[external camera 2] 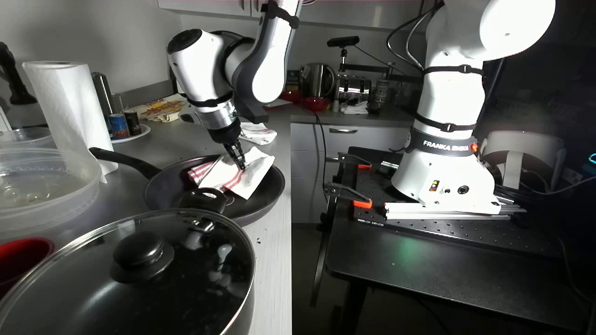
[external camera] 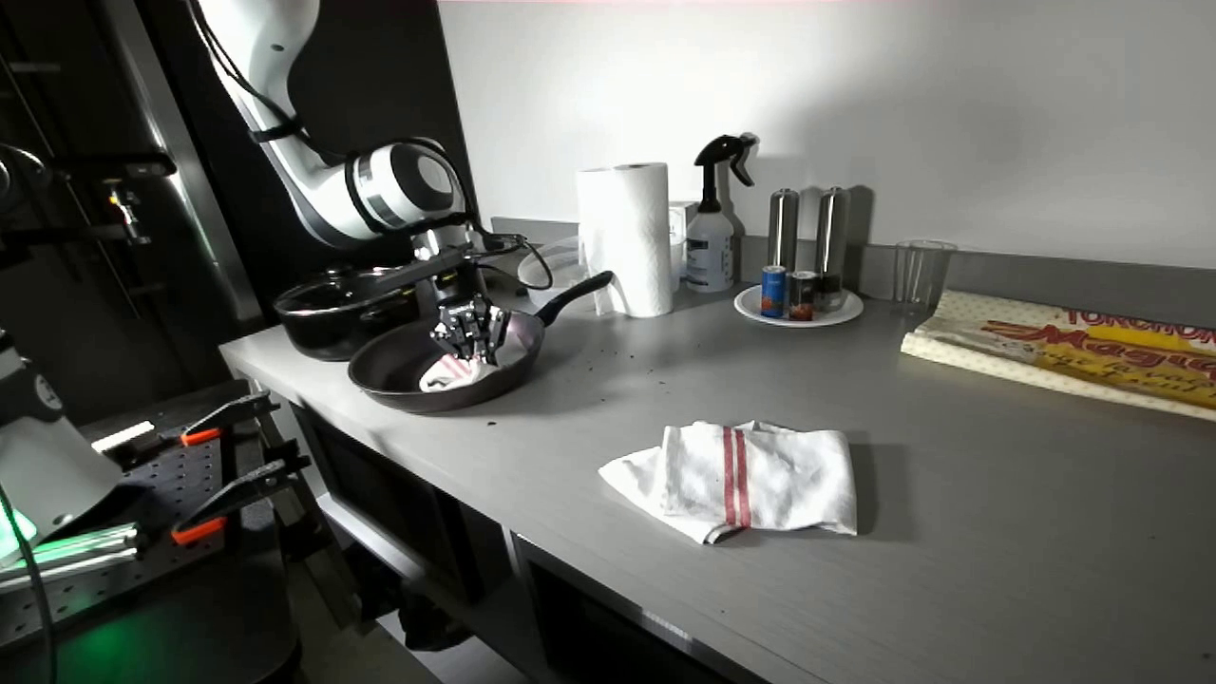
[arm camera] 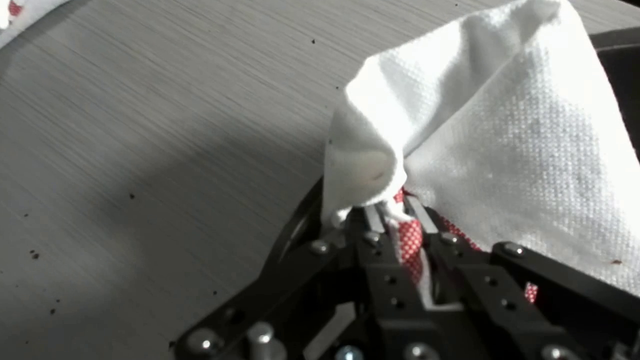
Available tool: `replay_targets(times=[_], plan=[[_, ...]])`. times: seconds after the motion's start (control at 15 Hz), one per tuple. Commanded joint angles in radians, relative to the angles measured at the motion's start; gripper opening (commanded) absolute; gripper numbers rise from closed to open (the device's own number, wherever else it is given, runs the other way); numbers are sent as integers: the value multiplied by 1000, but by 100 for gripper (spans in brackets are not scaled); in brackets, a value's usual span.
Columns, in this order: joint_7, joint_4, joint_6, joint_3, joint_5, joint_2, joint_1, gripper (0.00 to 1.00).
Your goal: Use the towel to wipe the pan
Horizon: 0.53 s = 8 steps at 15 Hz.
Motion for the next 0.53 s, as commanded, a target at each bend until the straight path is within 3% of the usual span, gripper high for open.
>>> replay_targets(times=[0.0,0.47], plan=[[27,48,27,-12,-31,65,0,4],[63,89,56,-5,-53,98,26,4]])
